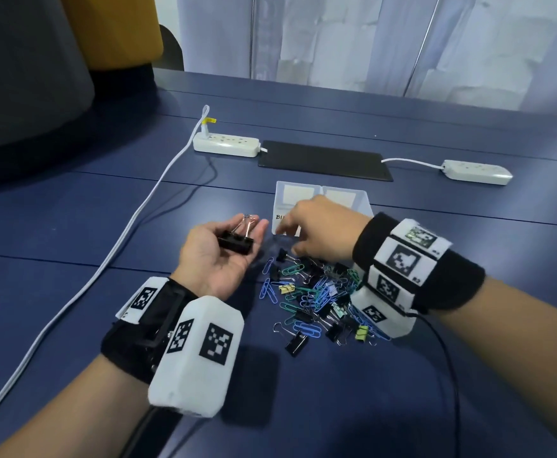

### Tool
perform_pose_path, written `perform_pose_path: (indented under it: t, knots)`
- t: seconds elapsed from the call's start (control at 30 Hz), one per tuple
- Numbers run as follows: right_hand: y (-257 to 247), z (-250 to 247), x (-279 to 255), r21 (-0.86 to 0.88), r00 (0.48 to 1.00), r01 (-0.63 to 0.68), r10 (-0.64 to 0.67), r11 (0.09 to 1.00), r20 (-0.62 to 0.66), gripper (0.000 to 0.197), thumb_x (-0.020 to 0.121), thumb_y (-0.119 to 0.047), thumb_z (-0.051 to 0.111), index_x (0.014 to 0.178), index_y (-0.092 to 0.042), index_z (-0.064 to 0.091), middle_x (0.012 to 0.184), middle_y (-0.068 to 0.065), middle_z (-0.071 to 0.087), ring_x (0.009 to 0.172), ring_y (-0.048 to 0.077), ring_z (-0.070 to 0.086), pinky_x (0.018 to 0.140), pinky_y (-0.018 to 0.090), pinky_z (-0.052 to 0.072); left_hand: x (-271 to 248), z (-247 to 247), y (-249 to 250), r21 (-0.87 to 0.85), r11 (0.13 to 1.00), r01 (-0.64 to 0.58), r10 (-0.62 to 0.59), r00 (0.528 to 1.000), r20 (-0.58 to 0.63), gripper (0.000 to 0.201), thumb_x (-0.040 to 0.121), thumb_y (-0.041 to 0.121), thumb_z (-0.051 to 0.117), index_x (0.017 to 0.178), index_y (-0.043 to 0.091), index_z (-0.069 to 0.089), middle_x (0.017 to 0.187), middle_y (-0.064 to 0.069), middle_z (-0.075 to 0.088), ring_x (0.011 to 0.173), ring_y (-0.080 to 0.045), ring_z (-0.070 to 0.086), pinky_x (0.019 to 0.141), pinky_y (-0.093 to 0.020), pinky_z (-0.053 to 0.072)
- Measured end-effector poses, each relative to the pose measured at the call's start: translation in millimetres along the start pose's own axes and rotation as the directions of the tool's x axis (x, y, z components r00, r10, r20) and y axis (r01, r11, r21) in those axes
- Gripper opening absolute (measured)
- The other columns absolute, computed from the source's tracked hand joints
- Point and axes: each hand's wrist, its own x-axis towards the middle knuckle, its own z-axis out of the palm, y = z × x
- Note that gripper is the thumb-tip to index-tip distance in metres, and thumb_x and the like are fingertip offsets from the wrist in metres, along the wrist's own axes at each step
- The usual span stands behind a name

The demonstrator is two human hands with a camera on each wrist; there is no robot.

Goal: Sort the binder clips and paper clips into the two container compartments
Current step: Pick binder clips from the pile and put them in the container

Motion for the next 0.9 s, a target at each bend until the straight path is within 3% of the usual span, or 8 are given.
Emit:
perform_pose_path:
  t: [0.07, 0.13, 0.3, 0.5, 0.63, 0.7, 0.8, 0.9]
  knots:
    - [-1.2, 5.6, 1.8, 0.010, 0.999, -0.005, 0.005, 1.000, 0.041, 0.027, 0.082, -0.016, 0.068, 0.108, -0.014, 0.070, 0.098, 0.004, 0.070, 0.084, 0.017, 0.057, 0.078, 0.024, 0.047, 0.1, -2.4, 2.0, -0.046, 0.998, -0.040, 0.039, 0.999, -0.015, 0.020, 0.090, -0.001, 0.035, 0.088, -0.004, 0.055, 0.104, -0.026, 0.061, 0.095, -0.038, 0.064, 0.078, -0.037, 0.057]
    - [-2.2, 9.8, 4.1, 0.016, 0.998, 0.007, -0.008, 1.000, 0.055, 0.023, 0.081, -0.015, 0.068, 0.104, -0.013, 0.071, 0.085, 0.000, 0.064, 0.079, 0.014, 0.052, 0.072, 0.022, 0.040, -0.6, -4.1, 3.5, -0.061, 0.997, -0.045, 0.044, 0.999, -0.025, 0.023, 0.089, 0.003, 0.032, 0.088, -0.002, 0.054, 0.101, -0.027, 0.063, 0.094, -0.036, 0.065, 0.083, -0.036, 0.054]
    - [-0.4, 14.5, 9.9, -0.017, 1.000, 0.019, -0.019, 1.000, 0.011, 0.014, 0.078, -0.011, 0.063, 0.091, -0.014, 0.068, 0.071, -0.007, 0.052, 0.078, 0.015, 0.045, 0.072, 0.024, 0.042, -1.9, -3.0, 4.0, -0.002, 1.000, -0.031, 0.031, 0.998, -0.060, 0.024, 0.092, 0.017, 0.033, 0.089, 0.006, 0.054, 0.092, -0.016, 0.064, 0.084, -0.028, 0.063, 0.072, -0.035, 0.049]
    - [-1.7, -7.3, 1.7, 0.168, 0.976, -0.005, 0.041, 0.986, -0.213, 0.013, 0.070, -0.020, 0.067, 0.079, -0.013, 0.073, 0.069, 0.001, 0.069, 0.060, 0.012, 0.058, 0.068, 0.022, 0.048, 2.3, -3.3, -1.7, 0.061, 0.998, 0.018, -0.012, 0.996, -0.089, 0.015, 0.093, 0.016, 0.040, 0.089, 0.007, 0.051, 0.093, -0.018, 0.059, 0.090, -0.030, 0.061, 0.082, -0.037, 0.052]
    - [-17.2, -13.1, 2.9, 0.267, 0.983, 0.058, -0.009, 0.962, -0.181, 0.019, 0.070, -0.023, 0.071, 0.089, -0.020, 0.073, 0.071, -0.004, 0.073, 0.060, 0.003, 0.061, 0.066, 0.013, 0.046, -2.9, 5.1, -11.1, 0.074, 0.995, 0.070, -0.068, 0.997, -0.037, 0.020, 0.094, 0.016, 0.041, 0.081, 0.005, 0.051, 0.092, -0.019, 0.059, 0.081, -0.027, 0.058, 0.097, -0.044, 0.046]
    - [-19.6, -9.2, 5.1, 0.273, 0.982, 0.075, -0.023, 0.959, -0.189, 0.028, 0.073, -0.021, 0.071, 0.101, -0.022, 0.070, 0.073, -0.005, 0.074, 0.057, -0.006, 0.057, 0.064, 0.004, 0.040, -3.6, 6.8, -13.1, 0.036, 0.995, 0.090, -0.090, 0.996, -0.007, 0.023, 0.095, 0.016, 0.039, 0.081, 0.004, 0.052, 0.087, -0.018, 0.062, 0.072, -0.025, 0.061, 0.087, -0.041, 0.051]
    - [-12.7, -9.0, 4.6, 0.259, 0.954, 0.059, 0.022, 0.964, -0.300, 0.019, 0.074, -0.022, 0.071, 0.092, -0.018, 0.070, 0.070, -0.003, 0.072, 0.055, -0.003, 0.054, 0.064, 0.017, 0.040, -0.1, 2.7, -7.2, -0.021, 0.997, 0.079, -0.080, 0.996, -0.032, 0.025, 0.095, 0.015, 0.038, 0.081, 0.003, 0.054, 0.088, -0.018, 0.060, 0.074, -0.025, 0.061, 0.066, -0.033, 0.056]
    - [-10.7, -3.6, -1.4, 0.180, 0.993, 0.019, 0.003, 0.984, -0.117, 0.017, 0.071, -0.023, 0.075, 0.086, -0.017, 0.071, 0.073, -0.003, 0.071, 0.062, 0.005, 0.058, 0.064, 0.022, 0.042, 0.8, -0.4, 1.6, -0.008, 1.000, 0.027, -0.027, 0.996, -0.089, 0.026, 0.096, 0.015, 0.036, 0.080, 0.004, 0.054, 0.087, -0.017, 0.059, 0.077, -0.025, 0.060, 0.066, -0.028, 0.053]
